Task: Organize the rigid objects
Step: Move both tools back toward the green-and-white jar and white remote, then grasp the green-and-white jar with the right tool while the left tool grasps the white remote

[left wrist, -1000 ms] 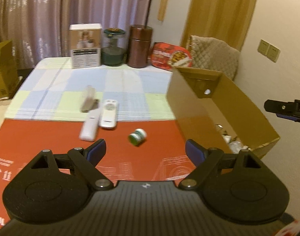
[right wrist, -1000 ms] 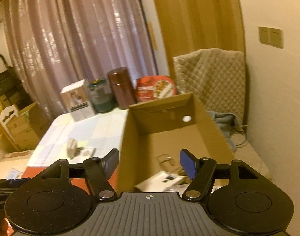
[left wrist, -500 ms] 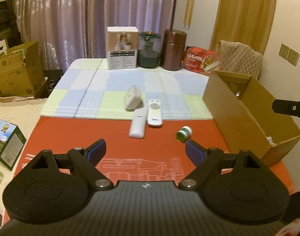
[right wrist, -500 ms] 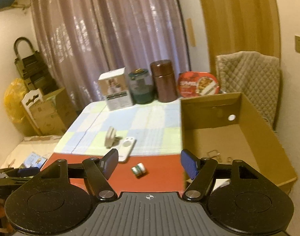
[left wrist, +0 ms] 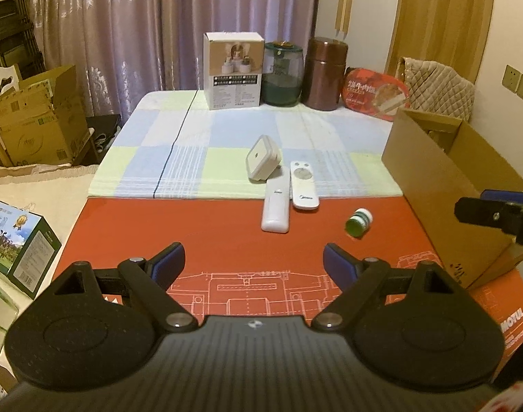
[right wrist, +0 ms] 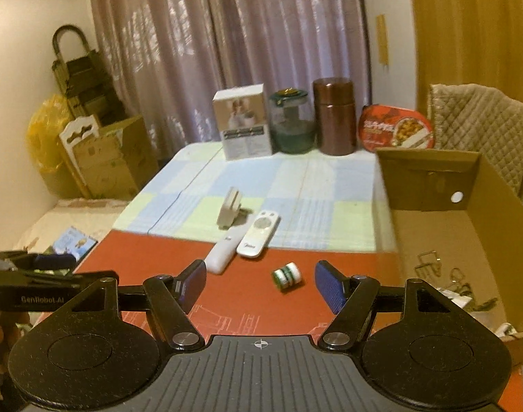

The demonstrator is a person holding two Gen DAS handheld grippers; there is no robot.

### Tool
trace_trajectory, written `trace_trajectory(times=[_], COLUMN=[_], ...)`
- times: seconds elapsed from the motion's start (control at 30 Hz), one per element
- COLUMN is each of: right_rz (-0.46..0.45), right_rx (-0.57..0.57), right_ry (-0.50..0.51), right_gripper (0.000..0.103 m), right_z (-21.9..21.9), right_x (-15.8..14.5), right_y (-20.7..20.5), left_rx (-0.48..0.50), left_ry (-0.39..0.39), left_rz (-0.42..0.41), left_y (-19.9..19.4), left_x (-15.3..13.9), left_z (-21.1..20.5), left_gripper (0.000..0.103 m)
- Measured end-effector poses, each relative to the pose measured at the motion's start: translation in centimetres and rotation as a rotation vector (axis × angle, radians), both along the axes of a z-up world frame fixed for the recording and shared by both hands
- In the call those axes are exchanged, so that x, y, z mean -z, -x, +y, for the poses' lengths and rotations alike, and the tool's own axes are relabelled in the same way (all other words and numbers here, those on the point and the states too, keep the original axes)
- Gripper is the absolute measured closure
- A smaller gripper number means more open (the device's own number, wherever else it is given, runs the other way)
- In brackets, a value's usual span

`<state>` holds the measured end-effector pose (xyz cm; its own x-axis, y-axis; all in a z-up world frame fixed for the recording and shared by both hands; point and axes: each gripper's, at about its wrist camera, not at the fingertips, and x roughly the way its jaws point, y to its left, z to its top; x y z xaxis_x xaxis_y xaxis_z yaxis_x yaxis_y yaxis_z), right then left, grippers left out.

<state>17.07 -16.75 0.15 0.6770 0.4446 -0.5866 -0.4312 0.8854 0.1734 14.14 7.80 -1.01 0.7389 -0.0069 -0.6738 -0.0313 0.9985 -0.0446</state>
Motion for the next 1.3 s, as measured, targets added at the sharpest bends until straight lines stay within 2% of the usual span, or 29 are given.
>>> trace_trajectory(times=[0.47, 0.83, 1.13, 1.3], right_rz=[0.021, 0.071, 0.128, 0.150], right_rx=[-0.110, -0.105, -0.161, -0.168], right_ry=[0.124, 0.180, 0.251, 0.244], right_gripper=[0.036, 0.036, 0.037, 0.045], right_z=[3.6, 4.2, 4.7, 4.0], right_x=[7.0, 11.0, 13.5, 14.3], right_y=[-4.0, -9.5, -13.3, -14.8], left_rx=[0.015, 0.059, 0.123, 0.139], left_ry=[-0.023, -0.003, -0.041, -0.042], left_rz=[0.030, 0.055, 0.023, 0.037], left_y=[-4.8, -10.1, -13.5, -14.5], left_x=[4.6, 8.7, 9.7, 10.3], left_z=[1.5, 1.3, 1.3, 1.4], left_gripper=[0.018, 0.018, 0.018, 0.018])
